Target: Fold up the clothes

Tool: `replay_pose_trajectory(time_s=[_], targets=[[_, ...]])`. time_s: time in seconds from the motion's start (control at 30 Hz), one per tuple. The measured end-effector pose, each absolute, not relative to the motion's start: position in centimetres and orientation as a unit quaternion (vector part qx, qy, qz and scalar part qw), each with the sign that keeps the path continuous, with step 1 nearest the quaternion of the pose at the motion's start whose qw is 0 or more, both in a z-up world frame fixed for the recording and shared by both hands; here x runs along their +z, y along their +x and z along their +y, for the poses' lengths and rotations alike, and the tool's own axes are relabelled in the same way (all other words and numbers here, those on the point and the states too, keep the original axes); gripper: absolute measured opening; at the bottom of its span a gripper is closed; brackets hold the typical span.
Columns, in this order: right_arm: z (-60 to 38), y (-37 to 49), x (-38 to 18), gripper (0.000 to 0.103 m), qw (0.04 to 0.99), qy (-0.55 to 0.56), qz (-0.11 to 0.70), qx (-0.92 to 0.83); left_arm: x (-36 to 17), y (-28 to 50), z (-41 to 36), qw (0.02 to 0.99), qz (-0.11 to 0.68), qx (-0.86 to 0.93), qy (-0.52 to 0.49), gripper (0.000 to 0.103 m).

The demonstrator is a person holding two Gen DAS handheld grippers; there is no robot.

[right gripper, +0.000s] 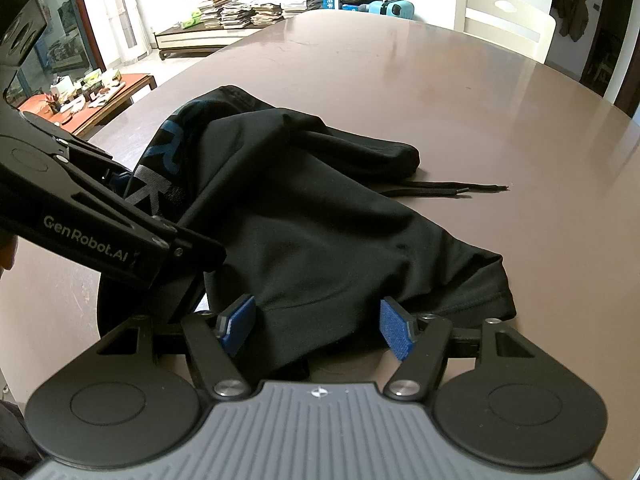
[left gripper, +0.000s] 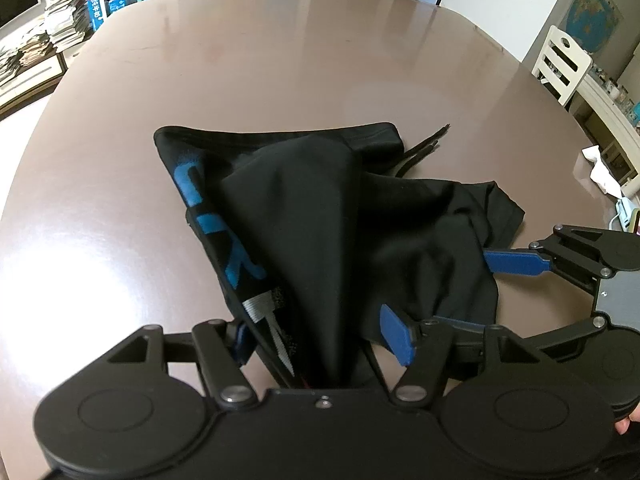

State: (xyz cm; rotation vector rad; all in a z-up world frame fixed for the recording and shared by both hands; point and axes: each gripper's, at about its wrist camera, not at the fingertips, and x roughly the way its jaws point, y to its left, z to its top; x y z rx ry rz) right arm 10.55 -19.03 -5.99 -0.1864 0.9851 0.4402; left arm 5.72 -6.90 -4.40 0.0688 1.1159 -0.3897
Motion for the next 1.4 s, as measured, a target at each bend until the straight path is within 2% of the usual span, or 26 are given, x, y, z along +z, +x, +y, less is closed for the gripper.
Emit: replay_pose_trajectory(time_s=[1.4], targets=[[-18.90,10.78,-6.12,0.068,0.852,-0.092,0.470,0.211,-4.56,5.79,-6.80,0.830,0.527,-0.180,0.033,0.068]])
